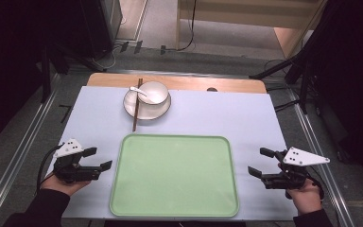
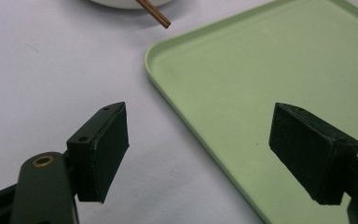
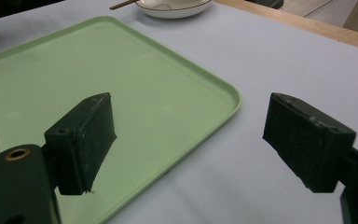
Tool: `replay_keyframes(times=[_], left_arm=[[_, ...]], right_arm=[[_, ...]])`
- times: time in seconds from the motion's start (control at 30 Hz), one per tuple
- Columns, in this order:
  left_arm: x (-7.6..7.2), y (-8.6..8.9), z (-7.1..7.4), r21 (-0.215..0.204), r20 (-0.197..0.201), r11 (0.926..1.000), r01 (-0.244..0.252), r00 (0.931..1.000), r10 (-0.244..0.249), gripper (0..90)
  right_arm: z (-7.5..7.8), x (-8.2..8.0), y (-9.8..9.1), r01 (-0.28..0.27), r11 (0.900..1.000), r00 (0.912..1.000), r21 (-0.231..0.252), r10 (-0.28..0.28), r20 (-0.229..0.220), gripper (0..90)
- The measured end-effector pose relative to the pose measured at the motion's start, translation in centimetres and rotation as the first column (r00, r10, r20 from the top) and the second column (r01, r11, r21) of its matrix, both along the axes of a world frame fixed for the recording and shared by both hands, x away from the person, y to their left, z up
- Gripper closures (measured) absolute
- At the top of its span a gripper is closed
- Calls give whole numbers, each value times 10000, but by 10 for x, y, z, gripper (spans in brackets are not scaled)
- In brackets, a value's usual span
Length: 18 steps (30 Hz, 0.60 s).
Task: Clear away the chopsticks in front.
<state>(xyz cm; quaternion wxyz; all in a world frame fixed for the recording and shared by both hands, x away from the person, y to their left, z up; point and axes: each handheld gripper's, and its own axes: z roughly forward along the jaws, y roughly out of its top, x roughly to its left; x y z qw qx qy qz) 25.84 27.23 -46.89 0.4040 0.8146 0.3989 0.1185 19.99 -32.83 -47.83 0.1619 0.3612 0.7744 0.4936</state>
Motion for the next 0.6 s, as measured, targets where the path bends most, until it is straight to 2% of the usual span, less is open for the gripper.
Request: replay_keyframes(times=[0.43, 0.6], left_arm=[[1, 0, -3, 95, 22, 9993, 352, 9994, -353, 238], [1, 1, -3, 130, -42, 9994, 308, 9995, -307, 278]], right_arm=[[0, 0, 1, -48, 10000, 10000, 6, 48, -5, 172], [2, -1, 1, -5, 10000, 10000, -30, 5, 82, 173]])
